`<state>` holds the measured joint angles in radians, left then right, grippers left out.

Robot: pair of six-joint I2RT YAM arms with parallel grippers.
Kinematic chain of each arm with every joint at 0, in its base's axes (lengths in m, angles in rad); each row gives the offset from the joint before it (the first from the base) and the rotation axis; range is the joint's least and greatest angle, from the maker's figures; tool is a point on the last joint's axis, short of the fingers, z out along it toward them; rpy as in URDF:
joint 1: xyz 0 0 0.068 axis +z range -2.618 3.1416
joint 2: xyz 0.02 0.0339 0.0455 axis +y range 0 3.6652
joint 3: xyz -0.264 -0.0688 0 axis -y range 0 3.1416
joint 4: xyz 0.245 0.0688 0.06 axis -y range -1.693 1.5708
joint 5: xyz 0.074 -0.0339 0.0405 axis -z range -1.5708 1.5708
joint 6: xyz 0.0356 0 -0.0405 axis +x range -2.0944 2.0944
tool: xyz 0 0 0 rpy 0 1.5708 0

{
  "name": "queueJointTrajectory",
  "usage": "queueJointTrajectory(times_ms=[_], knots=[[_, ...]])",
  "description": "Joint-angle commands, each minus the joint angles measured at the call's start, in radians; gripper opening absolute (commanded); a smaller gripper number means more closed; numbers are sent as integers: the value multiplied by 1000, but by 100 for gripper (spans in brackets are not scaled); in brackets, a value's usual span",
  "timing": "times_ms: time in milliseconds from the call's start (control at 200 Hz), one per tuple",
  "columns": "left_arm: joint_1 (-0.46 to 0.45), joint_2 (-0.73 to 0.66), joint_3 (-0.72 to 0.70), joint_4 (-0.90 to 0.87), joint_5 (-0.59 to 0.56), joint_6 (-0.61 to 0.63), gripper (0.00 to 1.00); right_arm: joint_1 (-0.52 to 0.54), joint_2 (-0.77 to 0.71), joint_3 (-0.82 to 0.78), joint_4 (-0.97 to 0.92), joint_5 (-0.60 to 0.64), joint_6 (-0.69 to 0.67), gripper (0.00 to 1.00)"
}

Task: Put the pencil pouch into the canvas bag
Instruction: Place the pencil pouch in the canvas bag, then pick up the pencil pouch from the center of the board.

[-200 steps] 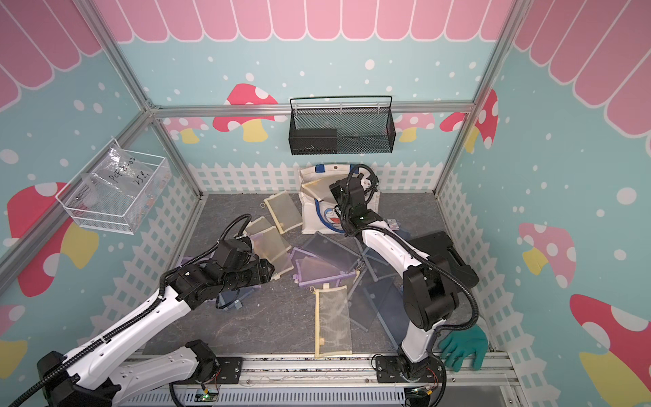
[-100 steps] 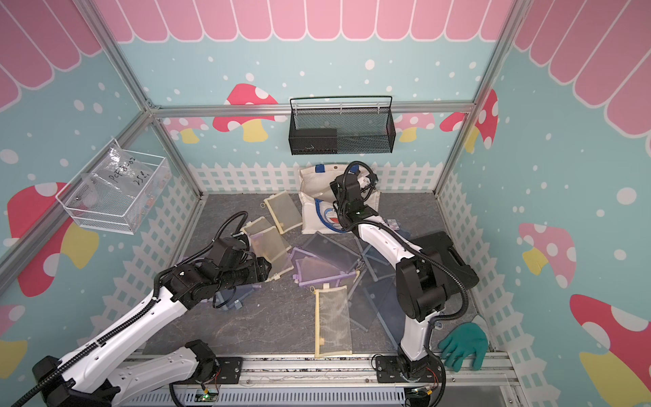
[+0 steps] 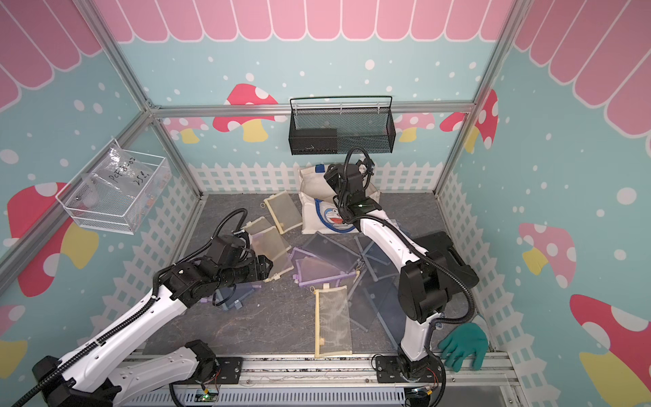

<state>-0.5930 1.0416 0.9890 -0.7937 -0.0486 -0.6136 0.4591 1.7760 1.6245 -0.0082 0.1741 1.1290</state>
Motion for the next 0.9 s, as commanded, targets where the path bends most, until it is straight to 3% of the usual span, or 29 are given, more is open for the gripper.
queueJointTrajectory(times_ms=[0, 85, 190, 295, 510, 720, 896], knots=[[8, 24, -7, 50, 119, -3, 84, 27, -114, -10, -170, -67, -229, 65], [7, 39, -44, 102, 209, -29, 84, 70, -205, -84, -272, -69, -311, 66], [7, 65, -90, 162, 311, -66, 83, 131, -337, -234, -384, -79, -312, 68], [-9, 87, -124, 185, 364, -71, 83, 190, -482, -409, -484, -107, -260, 69], [-104, 173, -184, 235, 436, -90, 82, 230, -740, -808, -508, -319, -97, 69], [-216, 319, -236, 429, 469, -174, 79, 230, -817, -1031, -479, -379, -98, 69], [-226, 450, -239, 541, 501, -216, 75, 225, -782, -1175, -336, -426, -117, 67]])
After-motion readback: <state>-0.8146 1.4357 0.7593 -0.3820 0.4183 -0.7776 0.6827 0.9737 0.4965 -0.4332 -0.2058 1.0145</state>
